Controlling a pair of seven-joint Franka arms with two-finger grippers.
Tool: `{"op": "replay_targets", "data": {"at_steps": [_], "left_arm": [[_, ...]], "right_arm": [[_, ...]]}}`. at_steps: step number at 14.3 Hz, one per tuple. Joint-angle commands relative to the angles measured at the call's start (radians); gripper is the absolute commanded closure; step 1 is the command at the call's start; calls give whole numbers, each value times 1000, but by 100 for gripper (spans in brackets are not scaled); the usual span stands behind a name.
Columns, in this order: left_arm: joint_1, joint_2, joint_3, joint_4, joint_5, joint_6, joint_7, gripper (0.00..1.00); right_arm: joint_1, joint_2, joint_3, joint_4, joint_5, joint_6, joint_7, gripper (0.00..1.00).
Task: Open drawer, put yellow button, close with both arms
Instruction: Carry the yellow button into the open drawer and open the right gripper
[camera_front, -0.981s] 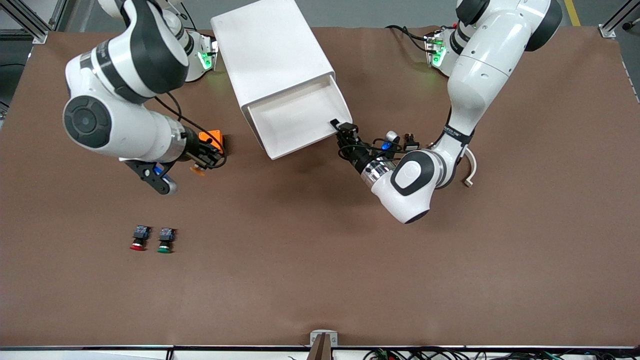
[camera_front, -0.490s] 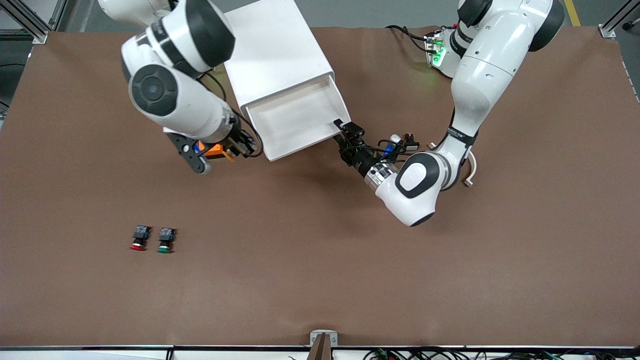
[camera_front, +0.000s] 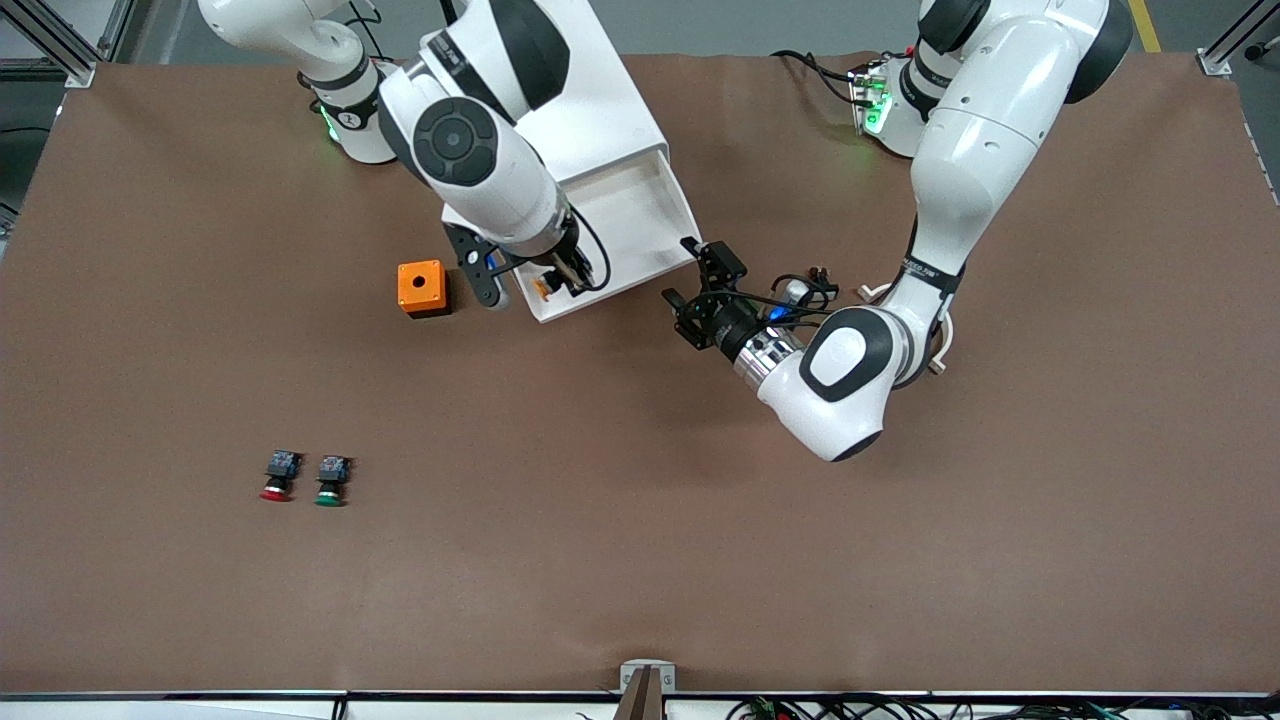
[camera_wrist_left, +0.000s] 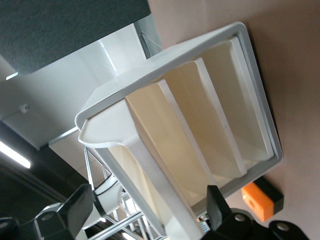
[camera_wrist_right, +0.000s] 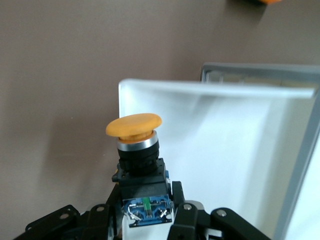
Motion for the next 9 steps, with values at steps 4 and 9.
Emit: {"op": "replay_targets", "data": {"at_steps": [4, 9], "left_arm": [[19, 0, 10, 127, 43, -47, 273, 0], [17, -81, 45, 136, 180, -8, 670, 0]], "right_arm": [[98, -23, -14, -95, 19, 134, 147, 100], [107, -23, -14, -87, 18, 110, 155, 32]]}}
